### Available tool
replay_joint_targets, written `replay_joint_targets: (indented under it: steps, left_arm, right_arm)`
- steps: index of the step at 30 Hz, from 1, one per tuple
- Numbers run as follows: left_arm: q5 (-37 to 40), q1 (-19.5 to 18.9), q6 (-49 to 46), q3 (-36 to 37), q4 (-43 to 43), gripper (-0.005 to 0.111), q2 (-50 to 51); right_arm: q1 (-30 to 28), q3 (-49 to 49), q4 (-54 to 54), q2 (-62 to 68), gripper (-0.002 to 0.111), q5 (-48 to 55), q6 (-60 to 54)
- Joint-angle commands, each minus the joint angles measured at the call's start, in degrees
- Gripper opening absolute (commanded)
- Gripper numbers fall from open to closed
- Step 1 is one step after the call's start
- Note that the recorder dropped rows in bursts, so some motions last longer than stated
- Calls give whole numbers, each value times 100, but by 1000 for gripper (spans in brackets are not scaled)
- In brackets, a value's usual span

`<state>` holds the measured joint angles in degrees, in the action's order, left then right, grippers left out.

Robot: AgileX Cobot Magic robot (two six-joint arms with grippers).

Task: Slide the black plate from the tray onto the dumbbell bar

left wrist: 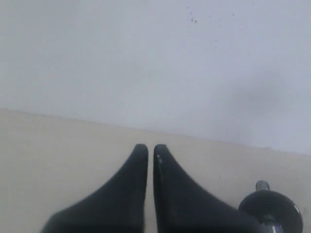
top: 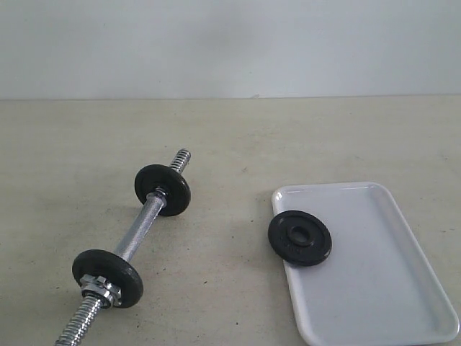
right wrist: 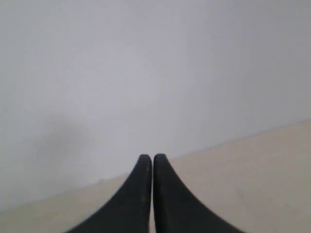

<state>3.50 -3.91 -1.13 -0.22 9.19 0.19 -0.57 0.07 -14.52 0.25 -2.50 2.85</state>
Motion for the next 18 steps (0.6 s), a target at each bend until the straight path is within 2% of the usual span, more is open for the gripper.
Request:
replay_joint_targets:
  steps: [1, 5, 9, 14, 18]
  left_arm:
    - [-704, 50, 183, 22, 88, 4, -19]
    - [-1122, 50, 938, 22, 88, 4, -19]
    - [-1183, 50, 1022, 22, 88, 4, -19]
    - [-1373, 50, 1179, 22, 88, 4, -19]
    - [-1427, 50, 1187, 22, 88, 4, -19]
  right_arm:
    - [-26, -7, -170, -25, 0, -834, 52]
    - [-26, -7, -170, -25, 0, -920, 83]
    - [-26, -7, -170, -25, 0, -977, 83]
    - [-26, -7, -170, -25, 0, -1945, 83]
    - [-26, -7, -170, -25, 0, -1933, 135]
